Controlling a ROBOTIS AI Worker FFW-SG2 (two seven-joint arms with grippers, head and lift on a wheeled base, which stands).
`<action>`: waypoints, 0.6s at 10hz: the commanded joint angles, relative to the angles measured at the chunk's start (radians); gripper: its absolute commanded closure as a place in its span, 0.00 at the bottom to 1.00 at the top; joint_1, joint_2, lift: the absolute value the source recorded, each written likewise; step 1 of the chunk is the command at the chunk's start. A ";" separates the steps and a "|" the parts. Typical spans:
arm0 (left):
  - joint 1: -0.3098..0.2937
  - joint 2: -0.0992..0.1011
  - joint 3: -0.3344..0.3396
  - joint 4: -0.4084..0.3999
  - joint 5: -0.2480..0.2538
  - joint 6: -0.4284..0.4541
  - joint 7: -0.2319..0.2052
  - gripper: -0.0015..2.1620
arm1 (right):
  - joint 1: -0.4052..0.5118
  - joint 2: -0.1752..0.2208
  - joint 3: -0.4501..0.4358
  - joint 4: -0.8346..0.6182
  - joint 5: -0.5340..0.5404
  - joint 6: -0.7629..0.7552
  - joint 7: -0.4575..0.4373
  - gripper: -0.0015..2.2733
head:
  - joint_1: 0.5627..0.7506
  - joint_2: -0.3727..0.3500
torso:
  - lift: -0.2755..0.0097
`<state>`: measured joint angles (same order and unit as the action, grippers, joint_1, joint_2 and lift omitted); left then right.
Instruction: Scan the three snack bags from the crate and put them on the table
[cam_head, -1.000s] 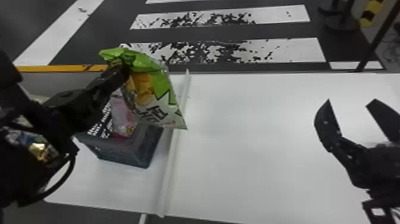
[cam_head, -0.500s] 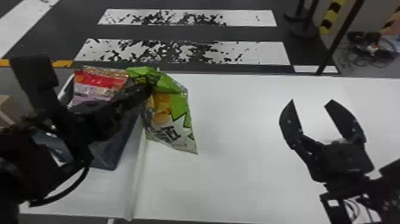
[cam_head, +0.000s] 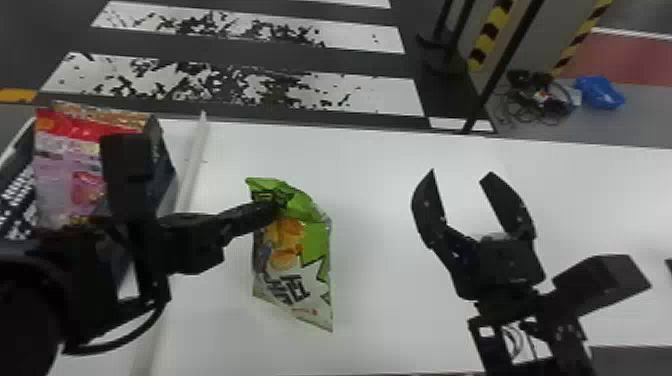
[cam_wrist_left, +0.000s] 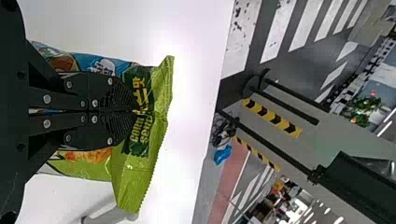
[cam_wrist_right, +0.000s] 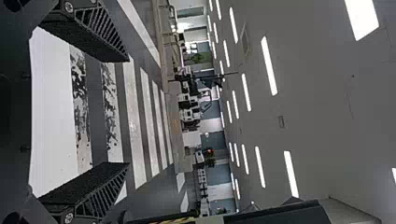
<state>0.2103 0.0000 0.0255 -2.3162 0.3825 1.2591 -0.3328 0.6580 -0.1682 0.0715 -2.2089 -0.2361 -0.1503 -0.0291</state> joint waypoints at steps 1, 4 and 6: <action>-0.008 -0.003 -0.038 0.035 0.003 0.001 -0.012 0.99 | 0.000 0.003 0.001 0.002 0.000 -0.004 0.000 0.04 | 0.70 0.27 | 0.64; -0.055 -0.003 -0.079 0.144 0.003 0.001 -0.063 0.99 | 0.008 0.001 -0.001 0.000 0.000 -0.016 0.000 0.04 | 0.70 0.20 | 0.64; -0.112 -0.003 -0.085 0.271 0.022 -0.002 -0.129 0.99 | 0.020 0.001 -0.018 0.000 -0.011 -0.044 0.000 0.04 | 0.70 0.16 | 0.64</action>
<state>0.1170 0.0000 -0.0587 -2.0892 0.3948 1.2581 -0.4546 0.6748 -0.1672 0.0584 -2.2089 -0.2452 -0.1863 -0.0291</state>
